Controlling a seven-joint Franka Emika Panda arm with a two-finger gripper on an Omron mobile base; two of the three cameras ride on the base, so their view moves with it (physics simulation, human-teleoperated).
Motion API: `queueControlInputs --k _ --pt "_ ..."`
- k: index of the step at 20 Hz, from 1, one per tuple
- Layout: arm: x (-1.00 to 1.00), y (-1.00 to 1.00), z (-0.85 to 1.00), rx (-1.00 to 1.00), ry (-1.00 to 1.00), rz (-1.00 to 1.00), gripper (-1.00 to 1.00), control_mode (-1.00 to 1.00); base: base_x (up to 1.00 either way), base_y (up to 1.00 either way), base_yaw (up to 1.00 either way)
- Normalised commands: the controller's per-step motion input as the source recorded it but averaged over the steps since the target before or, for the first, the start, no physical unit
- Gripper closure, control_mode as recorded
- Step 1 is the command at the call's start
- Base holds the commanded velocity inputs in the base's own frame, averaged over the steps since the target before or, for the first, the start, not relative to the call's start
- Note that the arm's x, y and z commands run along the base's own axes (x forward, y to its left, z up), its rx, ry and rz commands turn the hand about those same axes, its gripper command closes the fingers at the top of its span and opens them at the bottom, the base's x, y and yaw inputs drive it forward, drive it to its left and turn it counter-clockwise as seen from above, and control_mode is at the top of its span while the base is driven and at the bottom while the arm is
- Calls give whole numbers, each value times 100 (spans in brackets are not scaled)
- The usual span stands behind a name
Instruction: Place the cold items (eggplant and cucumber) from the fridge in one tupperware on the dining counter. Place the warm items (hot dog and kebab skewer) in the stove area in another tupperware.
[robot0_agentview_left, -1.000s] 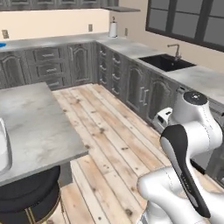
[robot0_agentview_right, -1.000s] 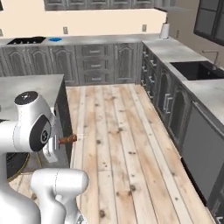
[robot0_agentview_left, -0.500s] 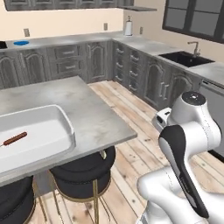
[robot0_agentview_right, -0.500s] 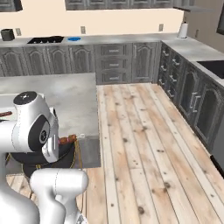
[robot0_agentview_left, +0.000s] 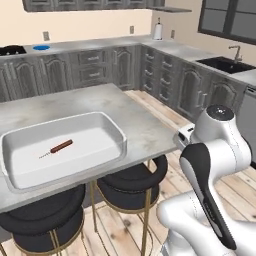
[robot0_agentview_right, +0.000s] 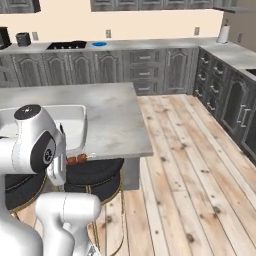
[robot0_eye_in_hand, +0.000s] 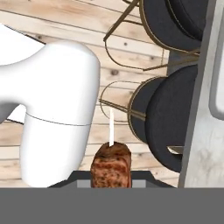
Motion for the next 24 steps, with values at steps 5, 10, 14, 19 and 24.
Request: queueControlInputs --k 5,10,14,19,24 --pt "0 0 0 0 0 0 100 100 3 36 15" --pt "0 0 0 0 0 0 100 100 20 29 27" --pt "0 0 0 0 0 0 100 100 24 35 24" --pt "0 0 0 0 0 0 100 100 27 47 9" --pt "0 0 0 0 0 0 100 100 27 61 0"
